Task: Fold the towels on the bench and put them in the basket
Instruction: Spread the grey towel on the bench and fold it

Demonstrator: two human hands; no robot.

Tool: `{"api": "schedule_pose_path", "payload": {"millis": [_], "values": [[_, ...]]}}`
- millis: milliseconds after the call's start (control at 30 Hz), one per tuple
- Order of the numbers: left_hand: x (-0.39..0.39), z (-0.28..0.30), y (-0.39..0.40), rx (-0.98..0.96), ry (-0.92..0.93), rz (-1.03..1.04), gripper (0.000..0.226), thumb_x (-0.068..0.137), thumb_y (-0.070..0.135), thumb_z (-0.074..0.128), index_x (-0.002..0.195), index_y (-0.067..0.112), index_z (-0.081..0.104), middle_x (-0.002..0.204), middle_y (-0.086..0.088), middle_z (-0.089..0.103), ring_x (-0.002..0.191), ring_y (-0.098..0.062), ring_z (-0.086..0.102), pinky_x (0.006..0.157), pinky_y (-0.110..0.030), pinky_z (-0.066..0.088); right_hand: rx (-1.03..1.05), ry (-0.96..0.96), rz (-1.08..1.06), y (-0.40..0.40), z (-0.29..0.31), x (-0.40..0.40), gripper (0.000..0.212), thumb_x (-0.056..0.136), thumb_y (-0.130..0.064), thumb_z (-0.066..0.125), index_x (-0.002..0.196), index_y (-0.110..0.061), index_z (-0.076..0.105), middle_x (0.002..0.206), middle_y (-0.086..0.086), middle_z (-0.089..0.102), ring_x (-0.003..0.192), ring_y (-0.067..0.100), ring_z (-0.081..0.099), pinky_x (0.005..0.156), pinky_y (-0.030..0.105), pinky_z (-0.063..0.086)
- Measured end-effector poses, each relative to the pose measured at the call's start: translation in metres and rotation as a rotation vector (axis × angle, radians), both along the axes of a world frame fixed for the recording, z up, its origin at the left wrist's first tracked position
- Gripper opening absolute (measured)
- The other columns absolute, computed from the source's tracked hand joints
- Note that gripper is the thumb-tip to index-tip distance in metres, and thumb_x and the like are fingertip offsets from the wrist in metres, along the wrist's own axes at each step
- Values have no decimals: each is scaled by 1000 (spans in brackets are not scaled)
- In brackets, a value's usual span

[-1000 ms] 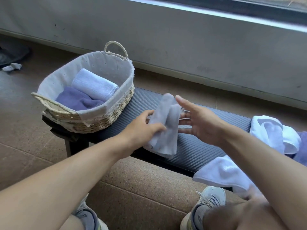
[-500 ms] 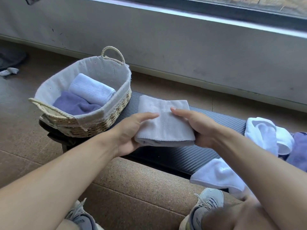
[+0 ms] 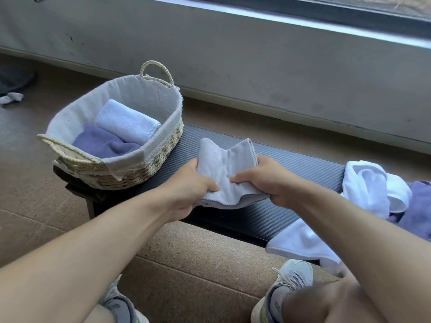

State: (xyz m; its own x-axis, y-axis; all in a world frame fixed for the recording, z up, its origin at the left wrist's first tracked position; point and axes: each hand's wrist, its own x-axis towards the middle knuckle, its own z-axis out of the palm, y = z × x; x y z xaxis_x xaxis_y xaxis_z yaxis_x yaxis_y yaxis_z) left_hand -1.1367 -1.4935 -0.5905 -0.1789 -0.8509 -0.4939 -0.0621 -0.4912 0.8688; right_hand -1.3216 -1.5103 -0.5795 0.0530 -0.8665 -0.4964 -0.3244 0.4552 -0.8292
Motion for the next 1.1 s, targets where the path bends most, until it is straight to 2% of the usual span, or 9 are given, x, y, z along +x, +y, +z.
{"api": "schedule_pose_path", "payload": {"millis": [233, 400, 500, 600, 733, 833, 933, 1033, 1100], "values": [[-8, 6, 10, -131, 132, -173, 90, 60, -12, 61, 141, 25, 48, 125, -7, 70, 117, -22, 67, 102, -39, 52, -134, 382, 161, 0, 0, 18, 26, 80, -21, 73, 104, -19, 63, 89, 1, 73, 81, 18, 71, 69, 38, 60], [-7, 4, 8, -213, 49, -192, 112, 52, -9, 60, 153, 30, 34, 121, -6, 70, 105, -19, 67, 78, -25, 52, -143, 322, 221, 0, 1, 29, 30, 96, -34, 46, 106, -9, 60, 103, 14, 69, 94, 32, 68, 87, 54, 57], [-7, 2, 9, -185, 106, -239, 119, 54, -10, 58, 158, 34, 22, 131, -9, 67, 114, -21, 67, 85, -28, 52, -109, 234, 202, 3, 3, 31, 48, 94, -54, 39, 113, -15, 60, 113, 9, 65, 101, 29, 66, 93, 51, 53], [-7, 12, 10, -97, 410, -208, 93, 66, -5, 49, 154, 21, 34, 141, -15, 60, 124, -26, 63, 97, -35, 55, -108, 192, 238, 7, 8, 28, 58, 78, -69, 56, 114, -23, 63, 107, 0, 73, 97, 20, 71, 93, 48, 56], [4, 26, 9, -32, 582, -252, 70, 76, 13, 43, 145, 3, 48, 137, -22, 58, 120, -29, 59, 105, -42, 48, -199, 344, 386, 11, 14, 19, 51, 72, -52, 81, 110, -26, 59, 99, -5, 72, 87, 11, 69, 79, 33, 58], [5, 26, 12, -80, 410, -230, 63, 83, 2, 40, 144, 13, 51, 144, -11, 58, 136, -27, 52, 113, -47, 43, -342, 604, 465, 11, 17, 15, 39, 74, -40, 76, 96, -25, 48, 94, 0, 60, 76, 15, 57, 60, 32, 43], [7, 17, 11, -314, -148, -139, 97, 78, 3, 64, 161, 25, 19, 155, 8, 43, 139, -13, 46, 111, -28, 41, -462, 692, 538, 8, 23, 7, 31, 73, -34, 72, 88, -34, 44, 92, -2, 52, 78, 18, 52, 58, 30, 35], [21, 4, 6, -621, -742, -339, 133, 68, 19, 88, 160, 41, -7, 167, 11, 9, 153, -10, 12, 125, -36, 19, -477, 726, 656, 8, 27, 1, 47, 74, -25, 68, 118, -39, 62, 98, -6, 57, 91, 15, 55, 72, 33, 47], [28, -3, 2, -725, -856, -536, 132, 65, 33, 92, 160, 42, 0, 168, 12, 9, 155, -10, 5, 127, -39, 13, -457, 729, 720, 9, 27, 2, 64, 77, -23, 68, 139, -34, 57, 107, -4, 58, 98, 14, 53, 83, 33, 49]]}}
